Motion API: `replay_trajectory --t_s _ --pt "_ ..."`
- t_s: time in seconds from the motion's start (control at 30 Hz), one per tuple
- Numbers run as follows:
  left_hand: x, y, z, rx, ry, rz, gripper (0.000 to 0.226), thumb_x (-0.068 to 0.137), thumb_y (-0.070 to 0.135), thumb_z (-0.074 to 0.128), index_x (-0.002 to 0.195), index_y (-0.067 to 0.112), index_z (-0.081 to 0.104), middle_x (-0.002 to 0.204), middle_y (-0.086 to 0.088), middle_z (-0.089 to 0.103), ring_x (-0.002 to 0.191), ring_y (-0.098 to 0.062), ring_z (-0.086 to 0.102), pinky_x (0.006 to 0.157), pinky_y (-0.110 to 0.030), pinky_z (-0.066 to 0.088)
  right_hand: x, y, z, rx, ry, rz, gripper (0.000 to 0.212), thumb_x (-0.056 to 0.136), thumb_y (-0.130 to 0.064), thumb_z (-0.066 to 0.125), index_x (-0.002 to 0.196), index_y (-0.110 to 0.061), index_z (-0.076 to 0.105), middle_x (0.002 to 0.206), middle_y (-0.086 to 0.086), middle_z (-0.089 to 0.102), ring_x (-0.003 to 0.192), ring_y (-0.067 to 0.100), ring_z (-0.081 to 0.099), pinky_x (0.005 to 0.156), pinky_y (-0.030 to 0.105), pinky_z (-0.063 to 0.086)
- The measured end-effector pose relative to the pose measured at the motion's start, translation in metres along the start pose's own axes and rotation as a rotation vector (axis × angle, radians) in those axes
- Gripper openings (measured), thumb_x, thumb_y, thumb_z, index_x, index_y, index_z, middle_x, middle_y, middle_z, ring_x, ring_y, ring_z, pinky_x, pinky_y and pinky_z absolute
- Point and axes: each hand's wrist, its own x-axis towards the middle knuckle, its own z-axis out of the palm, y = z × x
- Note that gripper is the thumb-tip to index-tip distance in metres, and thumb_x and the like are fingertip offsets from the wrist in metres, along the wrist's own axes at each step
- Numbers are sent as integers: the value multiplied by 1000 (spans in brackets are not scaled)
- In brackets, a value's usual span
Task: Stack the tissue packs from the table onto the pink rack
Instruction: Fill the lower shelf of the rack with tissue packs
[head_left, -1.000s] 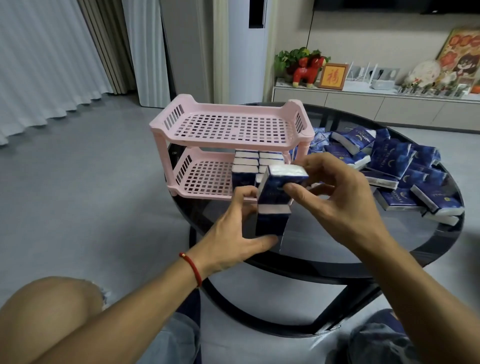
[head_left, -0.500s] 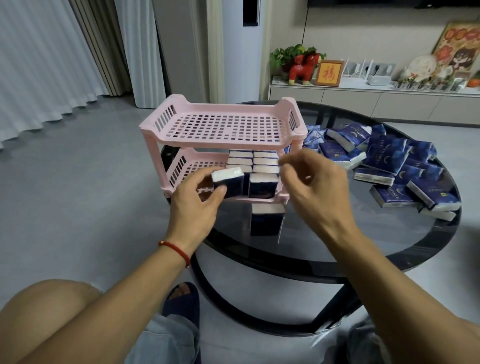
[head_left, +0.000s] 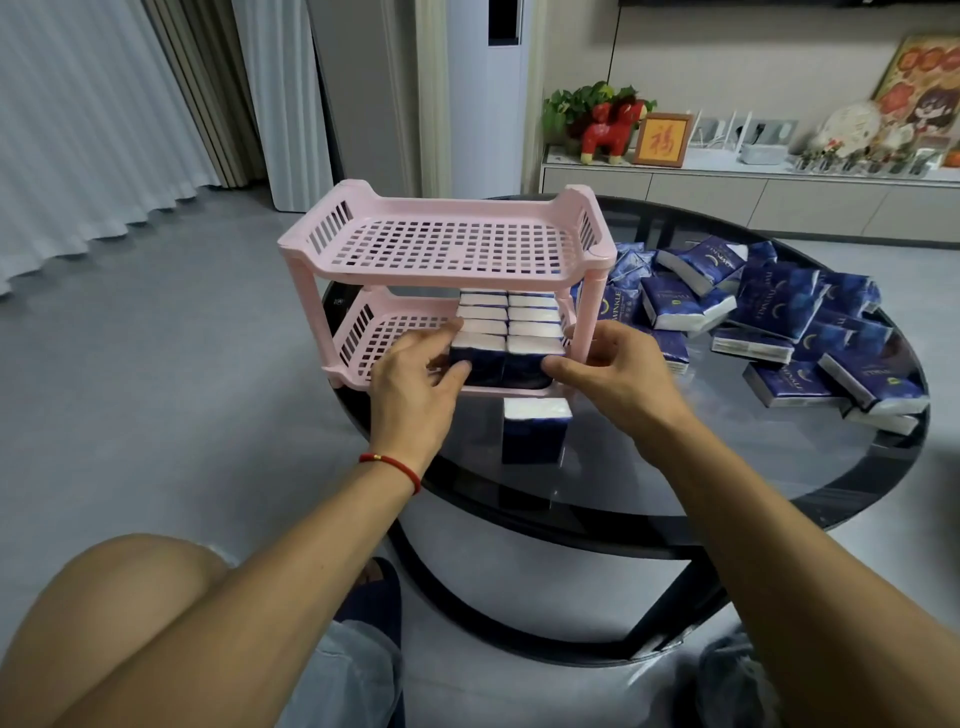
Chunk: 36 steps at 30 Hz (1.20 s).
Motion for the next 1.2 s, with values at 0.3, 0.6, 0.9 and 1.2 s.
replay_trajectory --t_s 0.3,0.6,0.9,1.2 --pt "0 -5 -1 37 -43 40 53 87 8 79 137 17 65 123 -6 72 99 -14 73 94 -25 58 1 6 11 -117 68 -70 32 76 -35 90 95 -22 67 80 -6 69 75 11 65 73 29 55" --pt "-8 -3 -11 124 -134 28 62 89 11 71 145 19 47 133 -2 60 121 -17 61 103 -40 55 -8 0 -10 -184 15 -85 40 83 -15 82 119 -22 66 99 -10 72 91 9 69 88 35 57" --pt "-51 43 -22 13 -170 279 38 94 35 56 125 13 61 119 3 56 105 -10 59 87 -23 53 -8 28 -64 -690 300 -213 49 85 -5 71 132 -19 64 130 8 63 115 31 55 96 45 50" --pt "-66 41 8 24 -275 211 50 87 4 70 134 18 57 128 6 63 118 -9 58 107 -23 44 6 49 -62 -892 294 -234 46 88 -4 65 132 -18 62 125 9 65 112 35 58 82 46 54"
